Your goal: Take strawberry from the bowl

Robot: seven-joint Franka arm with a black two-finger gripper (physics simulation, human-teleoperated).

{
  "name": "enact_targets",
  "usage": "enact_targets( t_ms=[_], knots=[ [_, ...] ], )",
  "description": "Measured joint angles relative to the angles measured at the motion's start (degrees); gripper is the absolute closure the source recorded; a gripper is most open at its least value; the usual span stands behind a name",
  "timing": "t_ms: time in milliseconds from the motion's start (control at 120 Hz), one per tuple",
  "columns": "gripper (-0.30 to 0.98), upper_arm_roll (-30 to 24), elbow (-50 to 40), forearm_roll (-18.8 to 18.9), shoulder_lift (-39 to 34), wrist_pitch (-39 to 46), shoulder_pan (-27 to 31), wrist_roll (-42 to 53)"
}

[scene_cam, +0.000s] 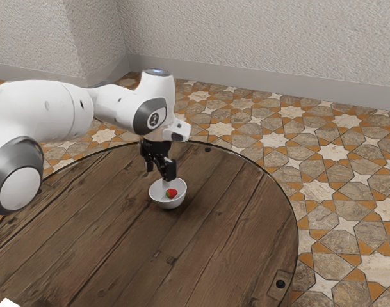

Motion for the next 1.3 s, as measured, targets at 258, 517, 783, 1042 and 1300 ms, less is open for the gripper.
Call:
enact_targets(
  t_ms=[258,517,783,1042,1300],
  knots=[
    [0.0,-0.39,-1.45,-0.24,0.42,4.77,0.16,3.27],
    [0.2,-0.64,-1.35,-1.84,0.89,7.12,0.16,6.24],
    [0.31,-0.65,-1.37,-2.82,2.63,8.58,0.16,8.6],
    [0.33,-0.65,-1.55,-4.2,3.68,9.53,0.43,10.09],
    [0.34,-0.64,-1.58,-5.43,4.52,10.03,1.15,11.12]
  ],
)
